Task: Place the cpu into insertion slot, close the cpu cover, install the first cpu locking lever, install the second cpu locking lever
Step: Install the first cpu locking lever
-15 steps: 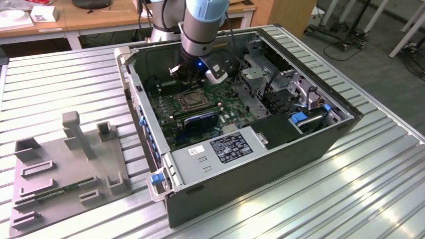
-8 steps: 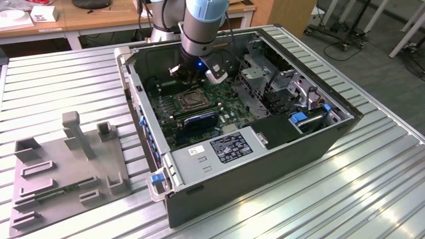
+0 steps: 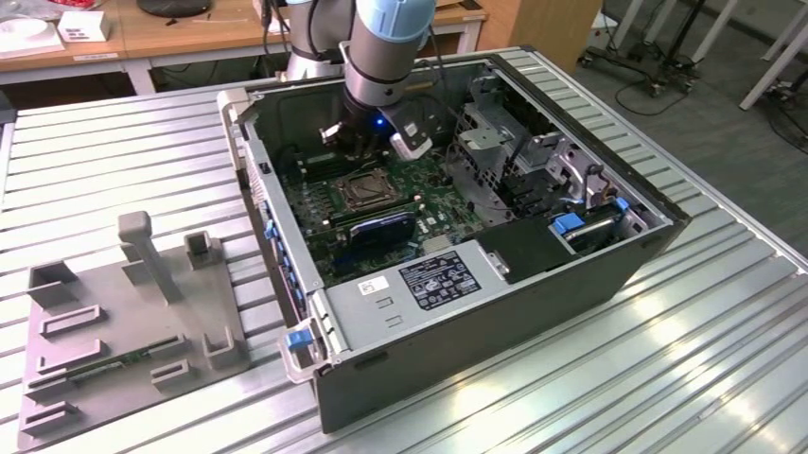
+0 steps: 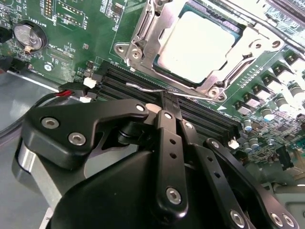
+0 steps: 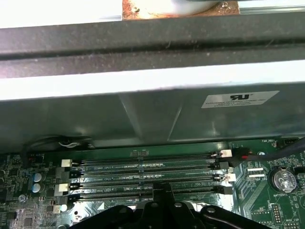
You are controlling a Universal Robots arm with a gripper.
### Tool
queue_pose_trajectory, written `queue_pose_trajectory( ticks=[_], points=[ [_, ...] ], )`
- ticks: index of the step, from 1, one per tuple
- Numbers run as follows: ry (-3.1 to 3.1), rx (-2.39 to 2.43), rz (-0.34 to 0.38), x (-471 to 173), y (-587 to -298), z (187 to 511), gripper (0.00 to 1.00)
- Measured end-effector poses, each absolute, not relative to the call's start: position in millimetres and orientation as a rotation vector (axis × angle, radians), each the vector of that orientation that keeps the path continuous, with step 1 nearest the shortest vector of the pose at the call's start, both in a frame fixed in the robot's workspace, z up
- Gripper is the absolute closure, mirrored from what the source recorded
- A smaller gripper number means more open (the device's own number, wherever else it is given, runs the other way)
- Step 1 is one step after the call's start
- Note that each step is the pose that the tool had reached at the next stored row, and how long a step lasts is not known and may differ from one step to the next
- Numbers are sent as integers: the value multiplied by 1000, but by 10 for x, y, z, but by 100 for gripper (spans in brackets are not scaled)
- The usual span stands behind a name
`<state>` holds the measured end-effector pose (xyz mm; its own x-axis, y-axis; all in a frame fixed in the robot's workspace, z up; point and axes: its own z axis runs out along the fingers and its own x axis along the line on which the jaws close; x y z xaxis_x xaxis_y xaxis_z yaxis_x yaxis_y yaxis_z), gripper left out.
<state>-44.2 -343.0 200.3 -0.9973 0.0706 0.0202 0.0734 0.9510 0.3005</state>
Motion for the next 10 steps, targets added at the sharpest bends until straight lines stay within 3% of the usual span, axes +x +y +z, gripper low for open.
queue_pose_trajectory(
  ticks=[10],
  points=[
    [-3084,-116,-475,-414,-3429,2002,89]
  ],
)
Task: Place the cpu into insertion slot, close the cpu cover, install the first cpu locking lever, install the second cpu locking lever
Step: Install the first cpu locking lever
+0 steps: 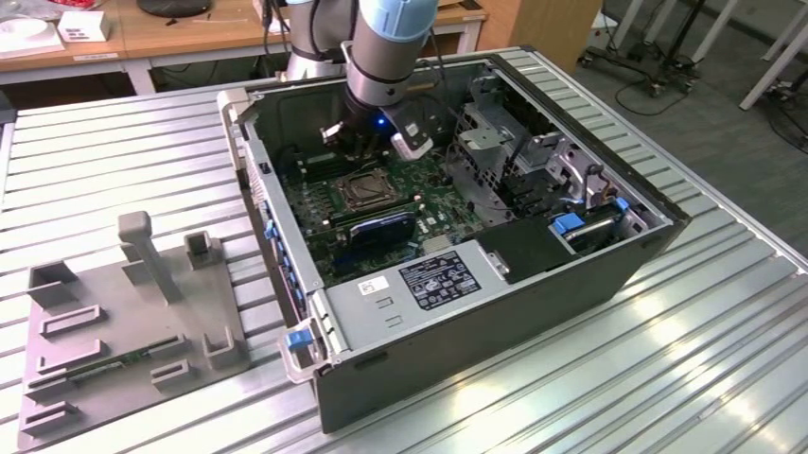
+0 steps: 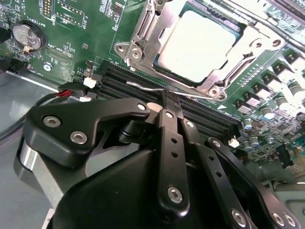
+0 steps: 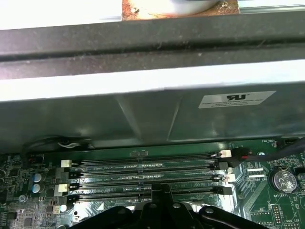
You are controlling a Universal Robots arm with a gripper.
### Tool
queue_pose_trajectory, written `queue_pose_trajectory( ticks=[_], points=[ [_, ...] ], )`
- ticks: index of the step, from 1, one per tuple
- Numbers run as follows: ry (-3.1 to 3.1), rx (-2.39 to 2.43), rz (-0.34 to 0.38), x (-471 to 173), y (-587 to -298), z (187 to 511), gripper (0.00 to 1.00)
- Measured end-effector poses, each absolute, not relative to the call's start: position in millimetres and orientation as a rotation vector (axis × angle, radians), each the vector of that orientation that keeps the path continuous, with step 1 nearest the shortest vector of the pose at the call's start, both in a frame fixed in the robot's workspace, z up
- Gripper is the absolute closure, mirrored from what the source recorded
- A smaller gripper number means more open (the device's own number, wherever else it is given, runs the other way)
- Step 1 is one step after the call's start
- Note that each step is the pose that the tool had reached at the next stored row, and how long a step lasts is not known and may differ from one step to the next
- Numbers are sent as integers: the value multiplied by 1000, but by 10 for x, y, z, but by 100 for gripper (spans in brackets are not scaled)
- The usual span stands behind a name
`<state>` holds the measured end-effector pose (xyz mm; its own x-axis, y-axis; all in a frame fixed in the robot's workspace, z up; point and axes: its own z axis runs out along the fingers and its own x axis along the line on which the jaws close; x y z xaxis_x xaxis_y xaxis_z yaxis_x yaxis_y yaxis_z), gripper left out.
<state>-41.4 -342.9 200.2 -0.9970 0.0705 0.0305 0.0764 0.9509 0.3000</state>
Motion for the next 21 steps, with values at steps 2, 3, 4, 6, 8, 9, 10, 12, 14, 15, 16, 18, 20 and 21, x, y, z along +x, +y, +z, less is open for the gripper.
queue_pose_trajectory(
  ticks=[2,3,4,6,8,9,10,12,14,15,16,18,20,21],
  points=[
    [-3083,-116,-475,-408,-3429,2002,89],
    [-3083,-116,-475,-408,-3429,2002,89],
    [-3082,-116,-475,-408,-3429,2002,89],
    [-3082,-116,-475,-406,-3429,2002,89],
    [-3081,-116,-475,-399,-3429,2002,89],
    [-3081,-117,-475,-396,-3429,2002,89],
    [-3080,-117,-475,-393,-3429,2002,89],
    [-3080,-117,-474,-388,-3428,2002,89],
    [-3080,-117,-474,-385,-3426,2002,89],
    [-3080,-117,-475,-383,-3426,2002,89],
    [-3080,-117,-474,-381,-3426,2002,89],
    [-3080,-117,-474,-376,-3426,2002,89],
    [-3080,-117,-474,-368,-3426,2002,89],
    [-3080,-117,-475,-366,-3426,2002,89]
  ],
)
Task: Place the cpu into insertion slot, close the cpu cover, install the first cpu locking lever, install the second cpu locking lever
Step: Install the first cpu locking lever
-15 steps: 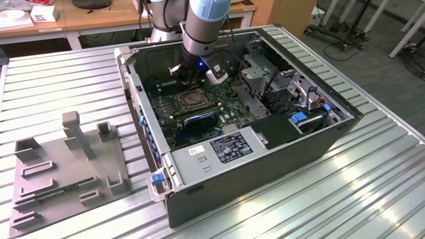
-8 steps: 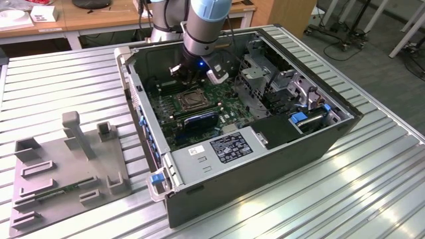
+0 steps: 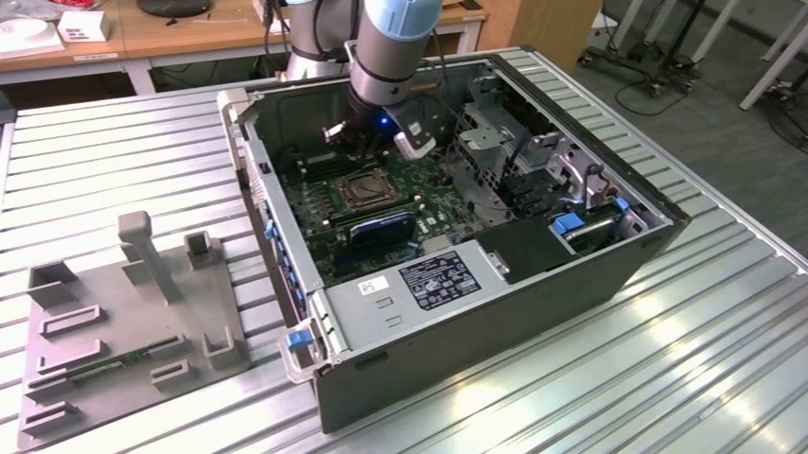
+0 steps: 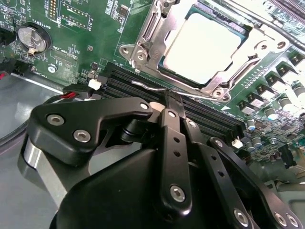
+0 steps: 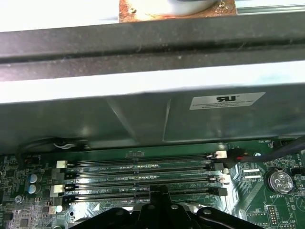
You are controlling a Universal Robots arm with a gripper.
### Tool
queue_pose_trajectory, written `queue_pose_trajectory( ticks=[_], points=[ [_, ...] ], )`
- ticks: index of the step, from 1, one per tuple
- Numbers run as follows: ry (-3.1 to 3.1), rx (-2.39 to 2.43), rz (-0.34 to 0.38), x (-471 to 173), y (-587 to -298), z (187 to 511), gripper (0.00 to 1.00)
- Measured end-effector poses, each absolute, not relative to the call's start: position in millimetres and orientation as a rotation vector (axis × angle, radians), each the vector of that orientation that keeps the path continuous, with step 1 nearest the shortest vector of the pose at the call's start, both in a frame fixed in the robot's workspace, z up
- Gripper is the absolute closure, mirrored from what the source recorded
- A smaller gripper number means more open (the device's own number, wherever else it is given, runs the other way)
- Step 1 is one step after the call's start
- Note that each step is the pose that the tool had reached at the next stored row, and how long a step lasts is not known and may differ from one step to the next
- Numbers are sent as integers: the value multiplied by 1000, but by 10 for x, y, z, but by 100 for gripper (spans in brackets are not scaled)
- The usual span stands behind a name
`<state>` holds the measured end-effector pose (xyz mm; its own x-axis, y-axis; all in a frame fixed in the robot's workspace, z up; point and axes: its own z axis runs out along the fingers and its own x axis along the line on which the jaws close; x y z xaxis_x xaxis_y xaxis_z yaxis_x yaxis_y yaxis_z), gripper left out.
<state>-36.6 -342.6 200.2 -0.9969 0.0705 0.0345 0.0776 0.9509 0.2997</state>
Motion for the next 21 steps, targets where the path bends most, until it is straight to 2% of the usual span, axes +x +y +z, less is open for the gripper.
queue_pose_trajectory(
  ticks=[21],
  points=[
    [-3080,-117,-475,-357,-3416,1985,89]
  ],
)
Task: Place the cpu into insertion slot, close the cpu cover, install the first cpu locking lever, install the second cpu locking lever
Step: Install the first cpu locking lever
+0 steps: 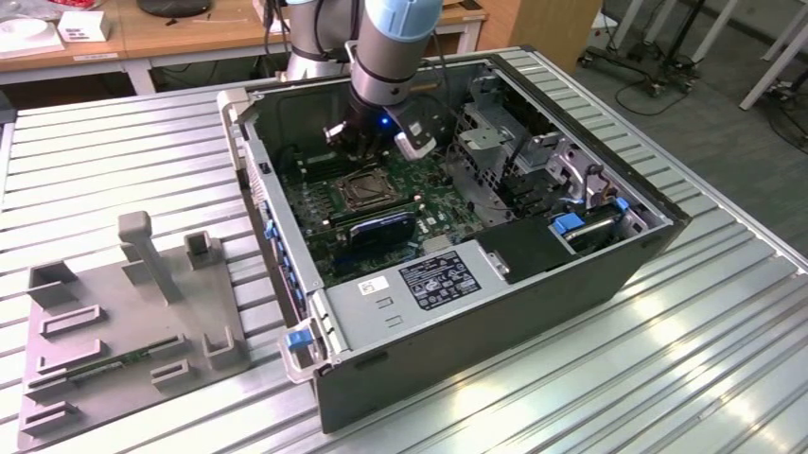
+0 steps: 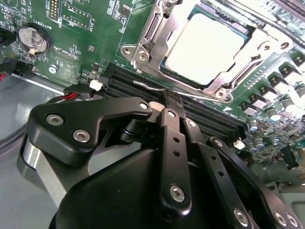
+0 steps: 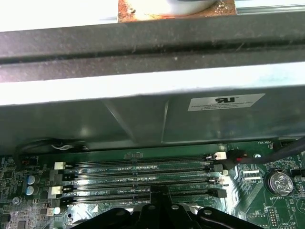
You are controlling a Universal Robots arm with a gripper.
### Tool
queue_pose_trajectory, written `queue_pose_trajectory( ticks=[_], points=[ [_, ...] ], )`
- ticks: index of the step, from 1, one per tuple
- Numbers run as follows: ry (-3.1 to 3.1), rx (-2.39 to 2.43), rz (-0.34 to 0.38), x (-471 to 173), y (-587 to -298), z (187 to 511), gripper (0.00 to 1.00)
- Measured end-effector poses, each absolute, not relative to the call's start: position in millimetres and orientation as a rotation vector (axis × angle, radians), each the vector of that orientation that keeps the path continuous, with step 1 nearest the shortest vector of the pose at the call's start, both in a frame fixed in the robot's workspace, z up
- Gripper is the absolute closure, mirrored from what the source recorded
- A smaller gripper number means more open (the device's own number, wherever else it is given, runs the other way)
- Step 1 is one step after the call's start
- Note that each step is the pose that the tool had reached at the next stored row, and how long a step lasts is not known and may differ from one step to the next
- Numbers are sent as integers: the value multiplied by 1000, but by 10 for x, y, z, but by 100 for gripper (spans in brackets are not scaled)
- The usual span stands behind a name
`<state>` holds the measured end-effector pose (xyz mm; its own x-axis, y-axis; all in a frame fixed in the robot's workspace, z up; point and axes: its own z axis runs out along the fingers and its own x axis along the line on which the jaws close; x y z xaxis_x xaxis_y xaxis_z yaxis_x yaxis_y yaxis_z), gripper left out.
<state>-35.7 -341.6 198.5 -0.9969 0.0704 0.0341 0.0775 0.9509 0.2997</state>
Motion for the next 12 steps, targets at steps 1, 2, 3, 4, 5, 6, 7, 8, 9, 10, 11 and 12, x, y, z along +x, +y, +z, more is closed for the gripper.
queue_pose_trajectory(
  ticks=[1,2,3,4,5,6,7,8,9,10,11,12],
  points=[
    [-3080,-117,-474,-356,-3416,1979,89],
    [-3080,-117,-475,-356,-3416,1973,89],
    [-3081,-117,-475,-357,-3416,1968,89],
    [-3081,-117,-474,-357,-3416,1964,89],
    [-3081,-117,-475,-357,-3416,1960,89],
    [-3081,-117,-474,-357,-3416,1955,89],
    [-3081,-117,-474,-357,-3416,1951,89],
    [-3081,-117,-473,-357,-3417,1949,89],
    [-3081,-117,-473,-358,-3420,1949,89],
    [-3081,-117,-473,-357,-3423,1948,89],
    [-3081,-117,-473,-357,-3426,1948,89],
    [-3081,-117,-473,-357,-3426,1948,89]
  ],
)
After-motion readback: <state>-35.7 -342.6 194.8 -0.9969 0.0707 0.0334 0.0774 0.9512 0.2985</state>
